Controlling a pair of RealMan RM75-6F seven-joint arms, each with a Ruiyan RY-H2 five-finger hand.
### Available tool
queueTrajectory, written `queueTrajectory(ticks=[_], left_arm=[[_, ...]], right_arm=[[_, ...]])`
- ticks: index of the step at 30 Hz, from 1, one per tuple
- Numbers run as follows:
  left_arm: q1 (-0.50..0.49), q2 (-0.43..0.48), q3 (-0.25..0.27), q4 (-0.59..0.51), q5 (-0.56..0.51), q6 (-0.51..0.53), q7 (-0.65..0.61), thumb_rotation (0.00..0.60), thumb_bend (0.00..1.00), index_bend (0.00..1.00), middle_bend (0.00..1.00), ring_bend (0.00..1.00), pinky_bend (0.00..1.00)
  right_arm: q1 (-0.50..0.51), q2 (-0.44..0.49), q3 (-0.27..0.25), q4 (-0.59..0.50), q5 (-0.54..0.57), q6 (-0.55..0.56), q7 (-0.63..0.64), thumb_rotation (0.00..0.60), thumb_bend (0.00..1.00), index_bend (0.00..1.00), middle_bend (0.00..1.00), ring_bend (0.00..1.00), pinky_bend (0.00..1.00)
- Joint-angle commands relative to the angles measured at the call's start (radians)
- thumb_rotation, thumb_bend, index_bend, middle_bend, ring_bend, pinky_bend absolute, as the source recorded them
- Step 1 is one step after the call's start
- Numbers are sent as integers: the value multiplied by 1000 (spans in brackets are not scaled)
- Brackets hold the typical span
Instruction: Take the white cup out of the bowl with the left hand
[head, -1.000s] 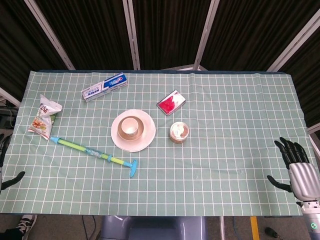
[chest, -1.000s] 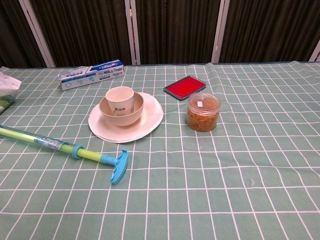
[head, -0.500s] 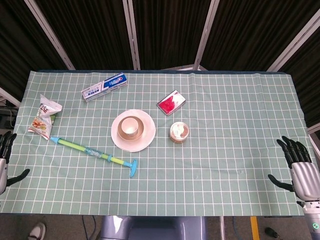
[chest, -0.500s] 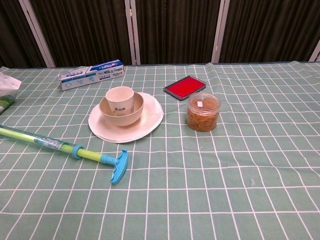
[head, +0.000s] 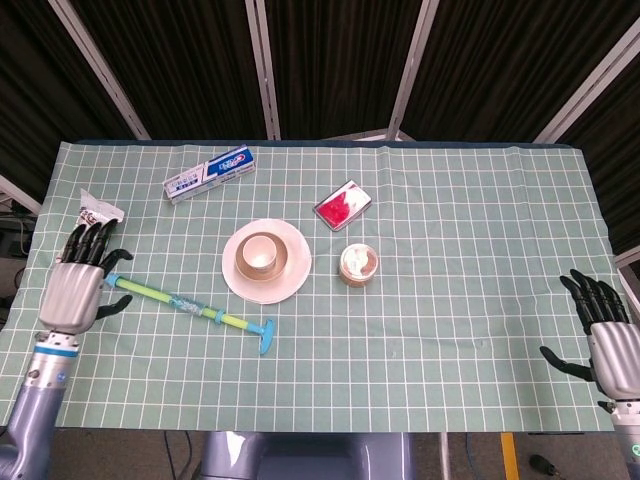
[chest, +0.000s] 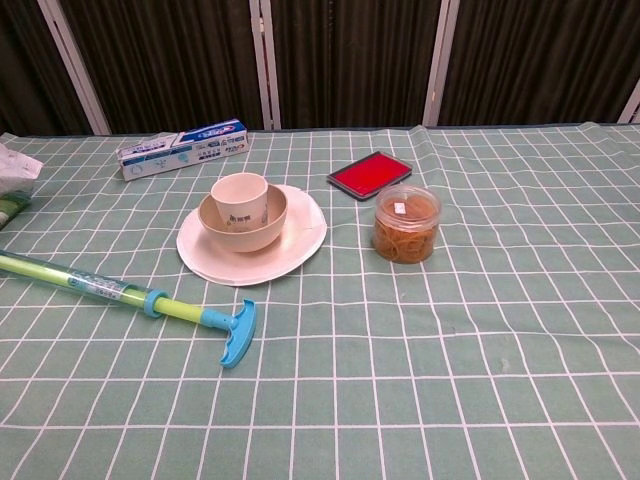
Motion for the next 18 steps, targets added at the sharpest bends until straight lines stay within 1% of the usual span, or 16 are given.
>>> queueTrajectory(ticks=[1,3,8,9,10,13,18], left_arm=[[-86,-75,-47,36,-60,-83,65,600,82,423,0,0,0],[-119,-103,-59,52,-86,-115,94,600,83,425,0,0,0],[-214,-191,-94,113,-188,-206,175,600,89,437,0,0,0],[-256,-229,-100,143,-235,-261,201,600,90,441,0,0,0],[-283,-258,-107,172,-256,-279,224,600,94,446,0,0,0],[-330,-312,-112,215,-297,-292,271,600,122,457,0,0,0],[-371,-353,-112,242,-322,-300,296,600,133,473,0,0,0]], right_arm=[[-2,6,3,2,4,3,19,600,91,34,0,0,0],[-3,10,4,4,6,3,30,600,92,34,0,0,0],[-3,18,9,12,16,0,66,600,91,34,0,0,0],[-4,21,11,15,22,-2,79,600,92,34,0,0,0],[-3,23,12,18,24,-4,85,600,92,34,0,0,0],[-2,25,13,23,27,-9,99,600,92,35,0,0,0],[-1,25,15,29,31,-15,110,600,91,34,0,0,0]])
